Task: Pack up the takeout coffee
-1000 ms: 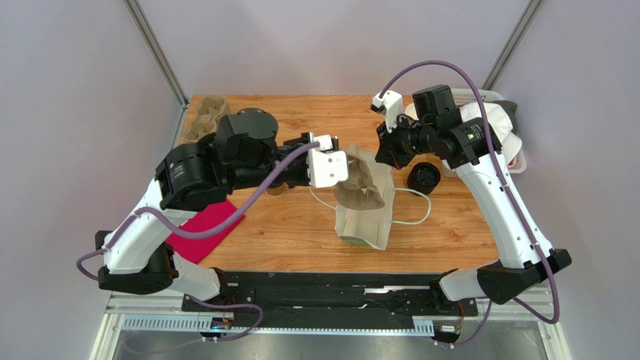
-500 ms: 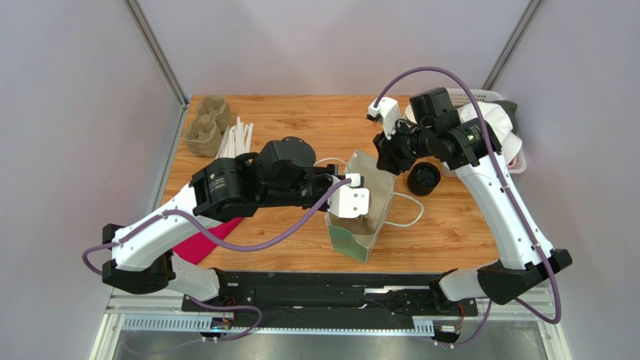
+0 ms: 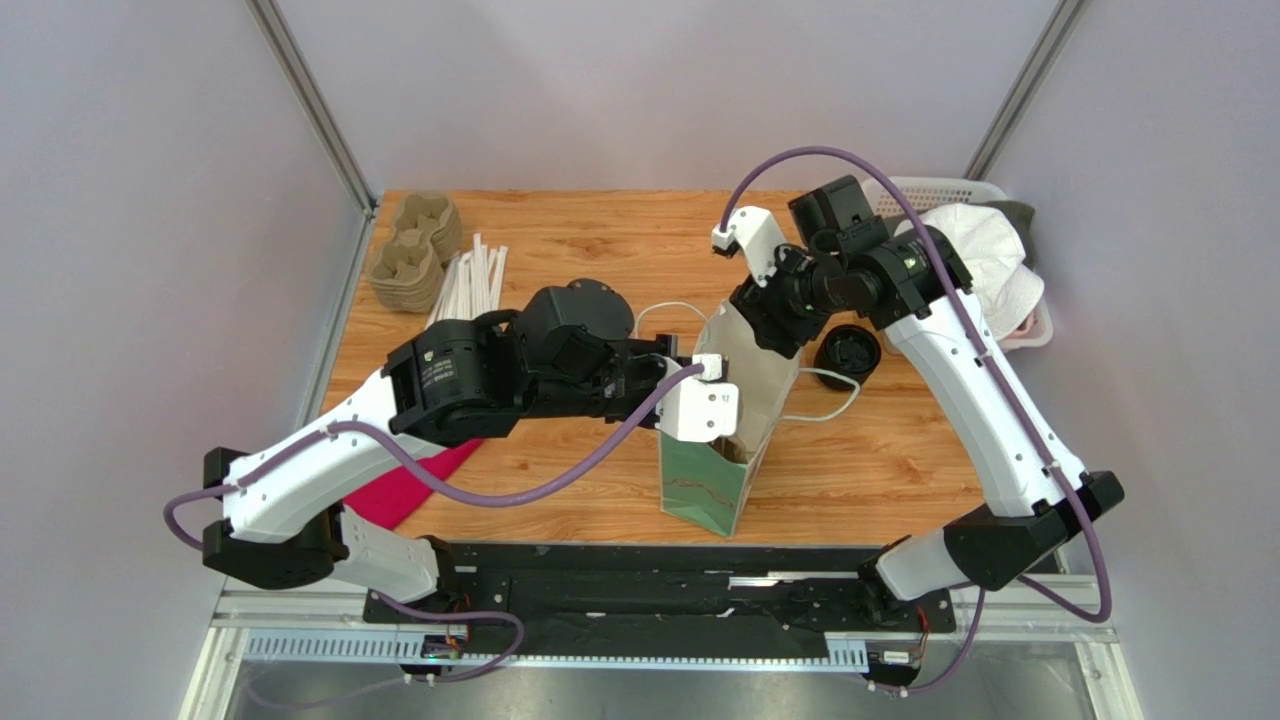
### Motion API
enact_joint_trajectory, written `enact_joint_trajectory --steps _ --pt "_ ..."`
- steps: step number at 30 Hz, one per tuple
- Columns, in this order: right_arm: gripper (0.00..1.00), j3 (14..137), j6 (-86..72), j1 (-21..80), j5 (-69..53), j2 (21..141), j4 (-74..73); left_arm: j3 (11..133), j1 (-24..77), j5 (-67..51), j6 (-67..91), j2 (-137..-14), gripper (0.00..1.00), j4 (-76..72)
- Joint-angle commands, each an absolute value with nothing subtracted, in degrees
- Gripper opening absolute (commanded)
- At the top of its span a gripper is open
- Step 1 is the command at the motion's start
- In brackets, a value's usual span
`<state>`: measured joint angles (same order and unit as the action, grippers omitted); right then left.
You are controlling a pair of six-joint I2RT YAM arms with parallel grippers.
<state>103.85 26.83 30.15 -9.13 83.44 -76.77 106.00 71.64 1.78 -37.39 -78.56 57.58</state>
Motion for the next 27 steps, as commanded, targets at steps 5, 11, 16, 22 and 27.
enact_joint_trajectory --steps 5,11,16,22,27 --pt "0.66 114.2 31.0 29.5 -8.0 86.0 -80.6 105.7 72.0 0.5 -37.1 -76.9 0.00 56.0" --pt "0.76 119.0 33.5 26.5 -9.0 93.1 -85.0 105.6 72.0 0.4 -37.1 -77.0 0.00 56.0" --pt "0.67 118.4 35.1 26.2 -10.1 94.8 -86.8 105.0 72.0 0.4 -37.1 -76.9 0.00 56.0" --pt "0.46 115.1 35.2 26.3 -11.9 94.7 -87.4 104.2 72.0 0.9 -37.0 -76.9 0.00 56.0" --pt "0.47 114.0 35.1 26.3 -13.4 94.0 -88.9 104.2 72.0 1.0 -37.0 -77.1 0.00 56.1"
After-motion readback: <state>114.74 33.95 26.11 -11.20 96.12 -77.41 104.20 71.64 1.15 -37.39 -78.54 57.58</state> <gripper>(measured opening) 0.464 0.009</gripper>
